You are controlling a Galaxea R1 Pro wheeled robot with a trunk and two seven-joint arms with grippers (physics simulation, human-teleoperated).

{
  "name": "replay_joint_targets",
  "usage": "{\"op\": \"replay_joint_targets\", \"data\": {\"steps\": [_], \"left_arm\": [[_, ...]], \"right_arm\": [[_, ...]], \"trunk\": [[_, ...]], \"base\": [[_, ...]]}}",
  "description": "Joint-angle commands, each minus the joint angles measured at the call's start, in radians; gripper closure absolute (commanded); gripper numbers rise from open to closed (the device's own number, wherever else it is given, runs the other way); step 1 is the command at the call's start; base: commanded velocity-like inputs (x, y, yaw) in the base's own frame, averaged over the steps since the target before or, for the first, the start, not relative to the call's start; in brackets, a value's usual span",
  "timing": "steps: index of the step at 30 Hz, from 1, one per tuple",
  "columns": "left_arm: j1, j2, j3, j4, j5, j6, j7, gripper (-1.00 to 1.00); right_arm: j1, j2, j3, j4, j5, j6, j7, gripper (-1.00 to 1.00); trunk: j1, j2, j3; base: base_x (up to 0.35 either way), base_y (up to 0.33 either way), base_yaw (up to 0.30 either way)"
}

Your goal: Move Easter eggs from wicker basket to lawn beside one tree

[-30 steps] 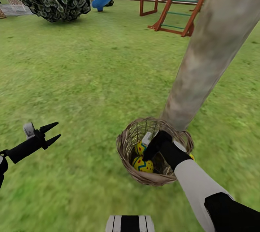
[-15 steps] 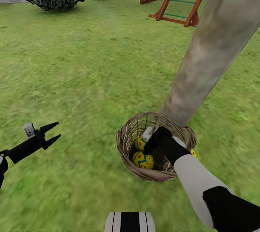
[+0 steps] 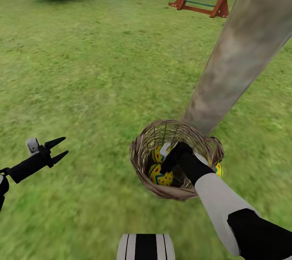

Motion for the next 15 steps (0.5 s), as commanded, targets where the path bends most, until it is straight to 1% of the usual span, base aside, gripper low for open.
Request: {"op": "replay_joint_targets", "data": {"steps": [1, 6, 7, 8, 9, 12, 15], "left_arm": [[-0.001, 0.0, 0.001, 0.0, -0.005, 0.005, -0.007, -1.0], [-0.001, -0.001, 0.001, 0.0, -0.005, 0.005, -0.007, -1.0], [-0.001, -0.001, 0.001, 0.0, -0.005, 0.005, -0.007, -1.0], [-0.001, -0.001, 0.001, 0.0, -0.005, 0.005, -0.007, -1.0], [-0.001, -0.001, 0.001, 0.0, -0.005, 0.005, -0.007, -1.0], [-0.001, -0.001, 0.001, 0.0, -0.005, 0.005, -0.007, -1.0], [-0.001, -0.002, 0.001, 0.0, -0.005, 0.005, -0.007, -1.0]], "right_arm": [[0.0, 0.0, 0.001, -0.003, 0.009, 0.002, 0.011, -1.0], [0.0, 0.0, 0.0, -0.011, 0.001, 0.003, 0.014, -1.0], [0.0, -0.001, -0.001, -0.013, -0.006, 0.003, 0.013, -1.0], [0.0, -0.001, -0.001, -0.015, -0.025, 0.003, 0.013, -1.0], [0.0, -0.002, -0.001, -0.016, -0.035, 0.003, 0.013, -1.0], [0.0, -0.002, -0.001, -0.02, -0.052, 0.003, 0.008, -1.0], [0.0, -0.002, -0.01, -0.023, -0.057, 0.004, 0.005, -1.0]], "trunk": [[0.0, -0.001, -0.005], [0.002, -0.002, -0.024], [0.003, -0.002, -0.028], [0.003, -0.002, -0.032], [0.004, -0.002, -0.036], [0.005, -0.003, -0.047], [0.005, -0.003, -0.047]], "base": [[0.0, 0.0, 0.0], [0.0, 0.0, 0.0], [0.0, 0.0, 0.0], [0.0, 0.0, 0.0], [0.0, 0.0, 0.0], [0.0, 0.0, 0.0], [0.0, 0.0, 0.0]]}}
